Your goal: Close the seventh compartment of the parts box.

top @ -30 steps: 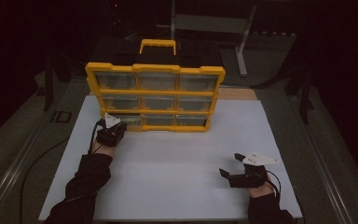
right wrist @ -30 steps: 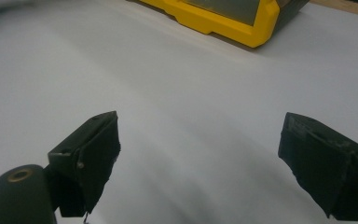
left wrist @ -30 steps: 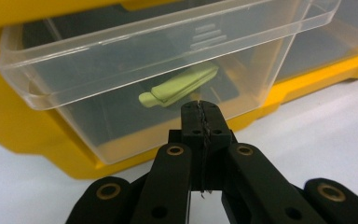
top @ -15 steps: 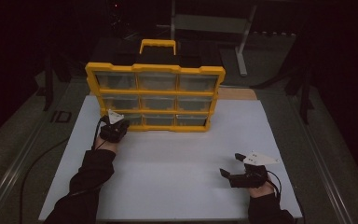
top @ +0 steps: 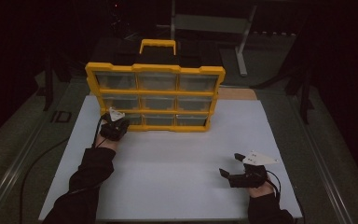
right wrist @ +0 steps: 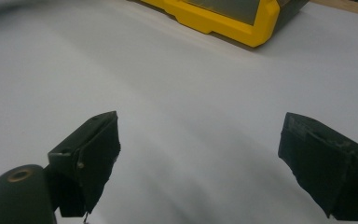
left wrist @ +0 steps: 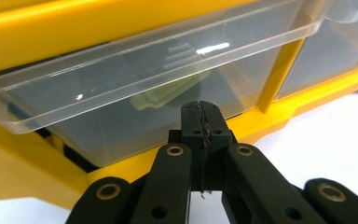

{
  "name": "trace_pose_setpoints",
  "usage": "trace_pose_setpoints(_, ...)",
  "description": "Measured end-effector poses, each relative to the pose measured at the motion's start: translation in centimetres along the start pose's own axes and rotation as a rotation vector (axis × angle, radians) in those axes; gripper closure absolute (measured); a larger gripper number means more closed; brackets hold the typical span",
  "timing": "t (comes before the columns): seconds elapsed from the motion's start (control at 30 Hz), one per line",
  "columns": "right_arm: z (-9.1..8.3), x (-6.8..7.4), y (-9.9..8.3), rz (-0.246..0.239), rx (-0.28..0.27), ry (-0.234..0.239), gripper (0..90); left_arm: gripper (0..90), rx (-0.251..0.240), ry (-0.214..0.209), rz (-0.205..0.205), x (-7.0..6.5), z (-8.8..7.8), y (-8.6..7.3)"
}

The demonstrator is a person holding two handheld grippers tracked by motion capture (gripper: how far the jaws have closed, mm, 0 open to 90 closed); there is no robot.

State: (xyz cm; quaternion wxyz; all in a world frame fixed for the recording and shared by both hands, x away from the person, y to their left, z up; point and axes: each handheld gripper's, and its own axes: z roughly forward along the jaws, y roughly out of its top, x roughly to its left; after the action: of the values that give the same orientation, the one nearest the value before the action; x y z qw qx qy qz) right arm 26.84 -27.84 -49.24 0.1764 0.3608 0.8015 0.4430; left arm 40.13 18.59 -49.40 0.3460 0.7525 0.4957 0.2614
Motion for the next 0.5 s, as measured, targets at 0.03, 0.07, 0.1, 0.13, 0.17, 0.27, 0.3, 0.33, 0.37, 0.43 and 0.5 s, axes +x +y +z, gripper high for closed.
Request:
trace_pose_setpoints(0.03,0.0,0.0,0.0,0.001,-0.001,0.0,12.4,89.5,0.003,0.006,-0.008,0.0,-0.1,0.1)
trace_pose_setpoints(0.07,0.0,0.0,0.0,0.001,-0.002,0.0,12.4,89.5,0.005,0.01,-0.017,0.0,-0.1,0.1)
trace_pose_setpoints(0.1,0.0,0.0,0.0,0.0,-0.001,-0.002,12.4,89.4,0.007,0.006,-0.026,0.0,-0.2,0.1)
trace_pose_setpoints(0.13,0.0,0.0,0.0,0.0,-0.001,-0.001,12.4,89.3,0.01,0.002,-0.03,0.1,-0.3,0.1)
trace_pose_setpoints(0.17,0.0,0.0,0.0,0.001,-0.002,-0.001,12.4,89.3,0.012,0.002,-0.032,0.1,-0.4,0.1)
trace_pose_setpoints(0.27,0.0,0.0,0.0,0.001,-0.002,0.0,12.4,88.3,0.022,-0.002,-0.043,0.2,-0.7,-0.1)
trace_pose_setpoints(0.3,0.0,0.0,0.0,0.001,-0.002,0.0,12.4,85.0,0.022,-0.002,-0.043,0.2,-0.7,-0.1)
trace_pose_setpoints(0.33,0.0,0.0,0.0,0.001,-0.002,-0.001,12.4,85.0,0.021,0.0,-0.051,0.3,-0.9,-0.2)
trace_pose_setpoints(0.37,0.0,0.0,0.0,0.001,-0.003,0.0,12.4,83.5,0.021,-0.004,-0.057,0.3,-1.0,-0.3)
trace_pose_setpoints(0.43,0.0,0.0,0.1,-0.001,-0.002,-0.002,12.4,77.3,0.022,0.0,-0.061,0.3,-1.2,-0.4)
trace_pose_setpoints(0.5,0.0,0.0,0.1,-0.001,-0.001,-0.001,12.4,72.8,0.023,-0.001,-0.072,0.4,-1.4,-0.5)
